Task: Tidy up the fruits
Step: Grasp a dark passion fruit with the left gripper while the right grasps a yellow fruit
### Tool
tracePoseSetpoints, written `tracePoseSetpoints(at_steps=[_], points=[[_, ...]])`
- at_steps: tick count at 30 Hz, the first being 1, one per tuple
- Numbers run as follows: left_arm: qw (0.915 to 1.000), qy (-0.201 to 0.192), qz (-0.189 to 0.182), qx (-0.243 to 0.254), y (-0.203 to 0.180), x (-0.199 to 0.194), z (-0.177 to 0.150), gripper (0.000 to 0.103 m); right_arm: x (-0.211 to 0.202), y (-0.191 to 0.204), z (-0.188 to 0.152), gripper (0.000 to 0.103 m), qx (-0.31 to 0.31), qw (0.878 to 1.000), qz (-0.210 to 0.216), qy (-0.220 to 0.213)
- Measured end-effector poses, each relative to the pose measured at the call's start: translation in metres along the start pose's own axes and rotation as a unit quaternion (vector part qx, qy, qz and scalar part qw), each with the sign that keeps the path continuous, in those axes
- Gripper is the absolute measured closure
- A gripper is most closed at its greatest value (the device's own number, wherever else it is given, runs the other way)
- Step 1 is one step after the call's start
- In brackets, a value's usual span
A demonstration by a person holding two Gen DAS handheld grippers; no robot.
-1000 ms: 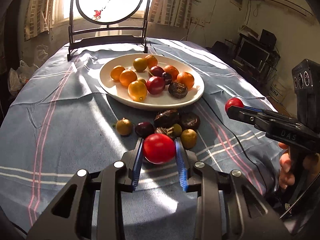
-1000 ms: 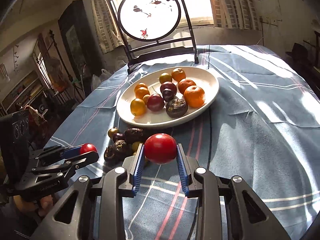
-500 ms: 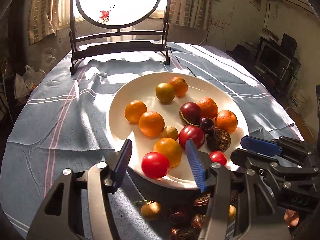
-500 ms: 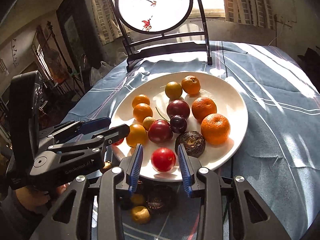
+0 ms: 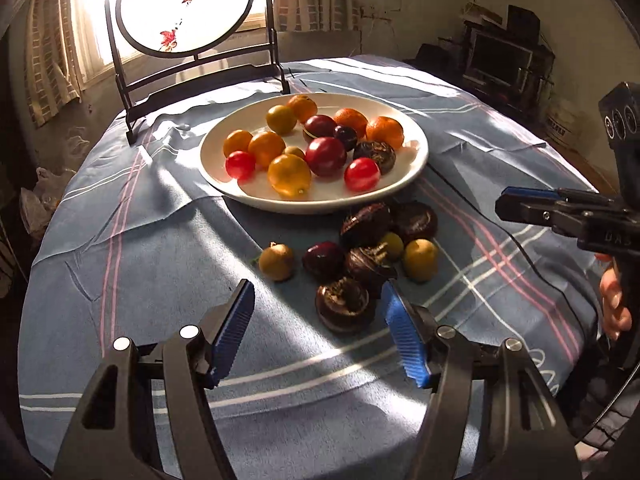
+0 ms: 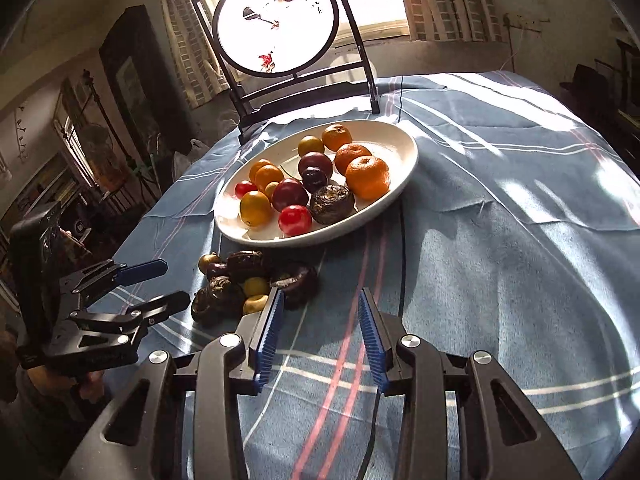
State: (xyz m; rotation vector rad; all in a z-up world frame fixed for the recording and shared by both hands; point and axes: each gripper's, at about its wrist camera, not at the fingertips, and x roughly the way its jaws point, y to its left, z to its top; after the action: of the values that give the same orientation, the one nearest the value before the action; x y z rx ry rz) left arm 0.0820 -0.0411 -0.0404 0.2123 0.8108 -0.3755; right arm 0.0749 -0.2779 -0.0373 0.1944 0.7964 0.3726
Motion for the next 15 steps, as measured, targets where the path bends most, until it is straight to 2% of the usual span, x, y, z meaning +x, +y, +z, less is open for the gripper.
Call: tracePoseSetpoints(at_steps=[3,4,5,9,12,15], points=[[0.9997,0.019,0.011,0.015,-0.011,0.012,-0.006,0.045,-0.001,0.003,-0.01,0.065,-0.002,1.0,0.004,0.006],[0.9996,0.025,0.006,0.013,-0.012,0.017,-0.006,0.058,-0.001,0.005,-0.012,0.065,-0.003,1.0,0.006,0.007],[0.9995,0.03,0.001,0.009,-0.013,0.021,-0.004,0.065,-0.001,0.006,-0.014,0.065,-0.003,1.0,0.008,0.009],[0.9994,0.033,0.0,-0.011,-0.011,0.027,0.0,0.066,0.005,0.016,-0.016,0.065,-0.011,0.999,0.018,0.024],[0.9998,0.016,0.003,-0.014,-0.014,0.015,-0.005,0.066,0.015,0.029,-0.015,0.065,-0.034,0.998,0.021,0.038],[0.9993,-0.01,-0.01,-0.036,-0.012,-0.01,-0.012,0.066,0.028,0.043,-0.012,0.065,-0.061,0.997,0.013,0.052]])
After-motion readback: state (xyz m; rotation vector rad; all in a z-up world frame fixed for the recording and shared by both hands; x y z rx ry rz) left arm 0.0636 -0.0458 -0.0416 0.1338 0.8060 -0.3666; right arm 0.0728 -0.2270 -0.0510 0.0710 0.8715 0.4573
